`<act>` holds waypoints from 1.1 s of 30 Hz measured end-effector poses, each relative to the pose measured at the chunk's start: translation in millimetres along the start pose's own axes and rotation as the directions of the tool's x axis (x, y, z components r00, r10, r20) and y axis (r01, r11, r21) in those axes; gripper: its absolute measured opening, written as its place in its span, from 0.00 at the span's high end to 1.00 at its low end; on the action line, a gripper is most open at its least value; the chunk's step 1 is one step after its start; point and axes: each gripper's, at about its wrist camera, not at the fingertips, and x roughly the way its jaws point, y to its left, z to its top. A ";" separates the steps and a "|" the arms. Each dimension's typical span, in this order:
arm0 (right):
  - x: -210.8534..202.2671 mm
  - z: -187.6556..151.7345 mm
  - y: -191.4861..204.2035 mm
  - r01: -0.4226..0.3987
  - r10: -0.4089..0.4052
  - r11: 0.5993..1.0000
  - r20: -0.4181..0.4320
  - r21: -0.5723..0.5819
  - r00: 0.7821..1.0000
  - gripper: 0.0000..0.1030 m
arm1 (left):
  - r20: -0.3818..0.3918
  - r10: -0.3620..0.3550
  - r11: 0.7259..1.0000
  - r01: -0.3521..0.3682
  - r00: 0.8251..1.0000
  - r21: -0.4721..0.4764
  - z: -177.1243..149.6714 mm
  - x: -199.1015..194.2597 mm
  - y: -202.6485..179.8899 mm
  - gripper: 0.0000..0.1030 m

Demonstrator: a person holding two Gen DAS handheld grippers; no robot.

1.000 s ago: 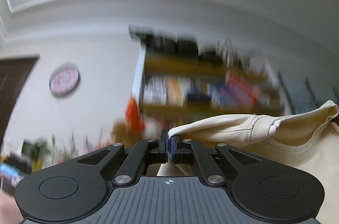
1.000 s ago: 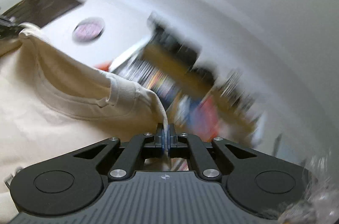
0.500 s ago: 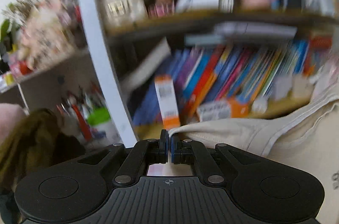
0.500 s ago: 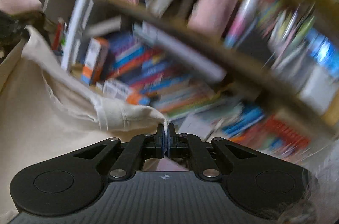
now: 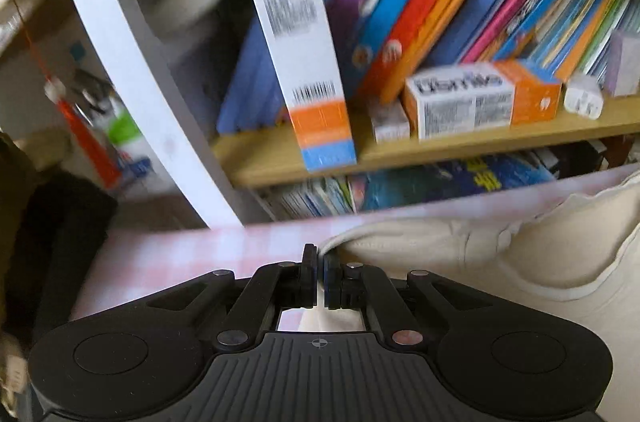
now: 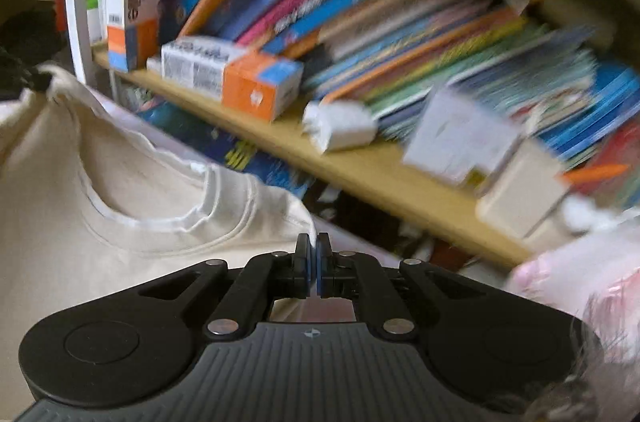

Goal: Fold clothes
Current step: 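Lift the shirt by its shoulders with both grippers and shake it out, then lay the shirt flat on the mat and open both grippers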

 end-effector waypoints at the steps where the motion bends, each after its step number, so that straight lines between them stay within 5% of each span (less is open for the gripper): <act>1: 8.4 0.1 -2.3 -0.013 0.014 1.000 -0.020 0.007 1.000 0.98 | -0.011 0.001 1.000 -0.001 1.000 -0.003 -0.7 4.2 0.0 0.96; 17: 63.5 25.0 -12.0 -0.025 0.032 0.994 -0.064 0.103 0.997 0.97 | -0.122 0.055 0.998 -0.057 0.991 -0.014 5.9 53.8 6.4 0.95; 20: 75.8 31.2 -14.0 -0.027 0.043 0.989 -0.109 0.144 0.993 0.97 | -0.133 0.044 0.999 -0.042 0.990 0.016 5.6 54.9 7.7 0.88; 21: 78.7 31.6 -14.3 -0.019 0.037 0.989 -0.125 0.148 0.991 0.94 | -0.134 0.033 0.999 -0.030 0.990 0.023 5.6 54.3 8.8 0.86; 23: 78.2 30.9 -15.8 0.008 0.011 0.989 -0.126 0.147 0.992 0.70 | -0.135 0.015 0.999 -0.011 0.991 0.034 5.8 51.3 12.9 0.78; 25: 70.5 29.7 -20.1 0.025 -0.010 0.989 -0.102 0.145 0.995 0.62 | -0.117 0.018 0.999 -0.015 0.993 0.028 6.5 42.2 21.5 0.53; 29: 40.4 23.1 -29.9 0.039 -0.033 0.986 -0.040 0.161 0.999 0.49 | -0.027 -0.059 0.997 0.057 0.998 -0.045 0.6 1.1 42.3 0.45; 33: -8.8 2.8 -17.4 0.005 -0.008 0.988 0.023 0.155 1.000 0.39 | 0.062 -0.110 0.994 0.111 0.992 -0.013 -30.0 -55.3 38.5 0.37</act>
